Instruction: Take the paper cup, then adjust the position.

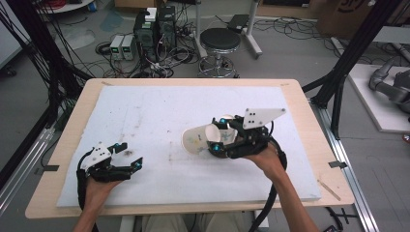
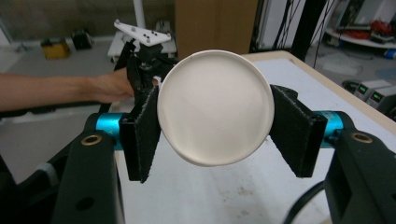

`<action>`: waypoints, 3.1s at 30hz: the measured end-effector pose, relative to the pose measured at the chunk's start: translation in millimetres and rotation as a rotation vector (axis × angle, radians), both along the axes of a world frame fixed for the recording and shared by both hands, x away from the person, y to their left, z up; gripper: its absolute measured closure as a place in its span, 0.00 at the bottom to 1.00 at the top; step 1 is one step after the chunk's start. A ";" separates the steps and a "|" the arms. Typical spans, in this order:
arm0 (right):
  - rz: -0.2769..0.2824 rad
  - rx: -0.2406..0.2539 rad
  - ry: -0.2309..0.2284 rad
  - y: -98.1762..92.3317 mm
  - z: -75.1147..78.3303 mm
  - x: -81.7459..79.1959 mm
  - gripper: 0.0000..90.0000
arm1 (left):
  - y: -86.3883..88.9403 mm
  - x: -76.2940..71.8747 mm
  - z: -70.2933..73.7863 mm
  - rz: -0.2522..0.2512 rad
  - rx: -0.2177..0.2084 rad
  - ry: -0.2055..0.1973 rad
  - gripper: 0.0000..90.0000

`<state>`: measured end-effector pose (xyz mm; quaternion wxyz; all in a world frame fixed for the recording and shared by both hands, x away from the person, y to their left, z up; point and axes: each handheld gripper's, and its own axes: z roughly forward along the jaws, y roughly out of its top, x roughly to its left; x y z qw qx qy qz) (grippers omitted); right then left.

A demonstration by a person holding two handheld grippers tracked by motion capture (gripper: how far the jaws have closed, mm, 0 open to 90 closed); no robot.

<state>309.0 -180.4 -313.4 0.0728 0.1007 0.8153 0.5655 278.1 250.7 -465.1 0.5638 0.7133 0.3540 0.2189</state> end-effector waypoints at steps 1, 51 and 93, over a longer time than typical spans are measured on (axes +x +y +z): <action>0.001 0.015 -0.002 0.0 -6.0 -1.9 0.42 | 0.1 0.1 0.0 -0.001 0.001 0.000 0.16; 0.022 0.014 0.012 8.9 -64.6 -14.0 0.42 | -1.7 0.8 7.0 -0.041 0.006 -0.006 0.15; 0.106 0.038 0.018 13.1 -61.4 -17.0 0.42 | -132.6 26.0 69.3 -0.782 -0.041 -0.085 0.09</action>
